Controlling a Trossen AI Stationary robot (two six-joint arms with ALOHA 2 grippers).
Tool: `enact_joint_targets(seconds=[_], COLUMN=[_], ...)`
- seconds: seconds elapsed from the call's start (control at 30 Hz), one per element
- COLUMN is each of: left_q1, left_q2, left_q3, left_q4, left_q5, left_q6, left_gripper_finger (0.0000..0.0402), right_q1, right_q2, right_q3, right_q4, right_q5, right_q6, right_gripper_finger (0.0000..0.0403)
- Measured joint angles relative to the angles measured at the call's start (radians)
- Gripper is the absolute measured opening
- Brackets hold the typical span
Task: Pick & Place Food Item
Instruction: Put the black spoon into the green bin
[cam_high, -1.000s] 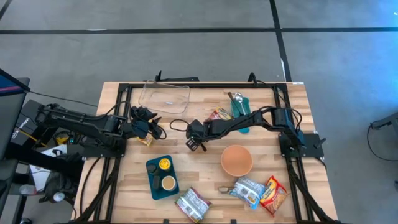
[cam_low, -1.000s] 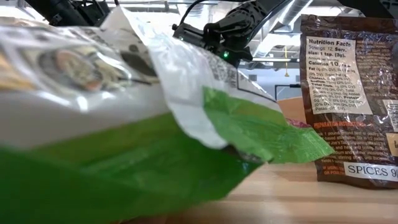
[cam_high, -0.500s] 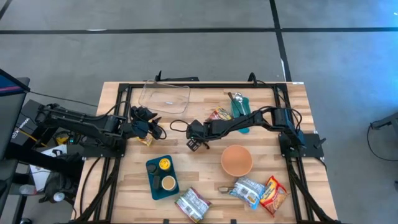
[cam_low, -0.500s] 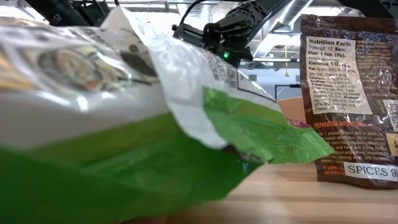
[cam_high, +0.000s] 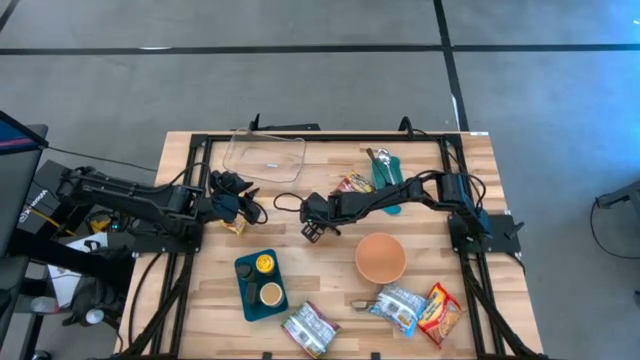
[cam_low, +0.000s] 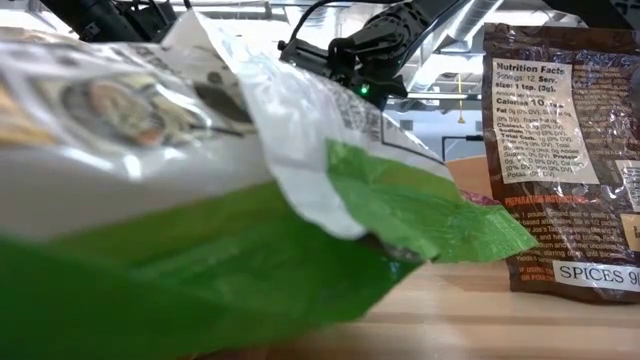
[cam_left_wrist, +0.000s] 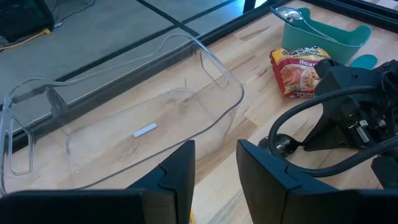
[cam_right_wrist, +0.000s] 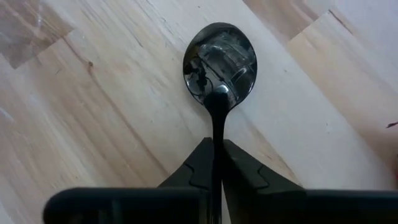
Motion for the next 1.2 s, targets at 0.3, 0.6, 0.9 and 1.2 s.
enact_joint_targets(seconds=[0.3, 0.6, 0.9, 1.2], left_q1=[0.000, 0.000, 0.000, 0.000], left_q2=[0.000, 0.000, 0.000, 0.000], left_q3=[0.000, 0.000, 0.000, 0.000], left_q4=[0.000, 0.000, 0.007, 0.008], left_q5=[0.000, 0.000, 0.000, 0.000], left_q6=[0.000, 0.000, 0.000, 0.000], left_gripper_finger=[0.0112, 0.0112, 0.0112, 0.0112], right_q1=[0.000, 0.000, 0.000, -0.001], right_q2=[-0.002, -0.003, -0.004, -0.052], right_q3=[0.000, 0.000, 0.000, -0.002], right_q4=[0.000, 0.001, 0.001, -0.039], right_q5=[0.001, 0.002, 0.004, 0.047], right_q6=[-0.029, -0.057, -0.075, -0.078], right_gripper_finger=[0.0010, 0.0005, 0.0003, 0.0003])
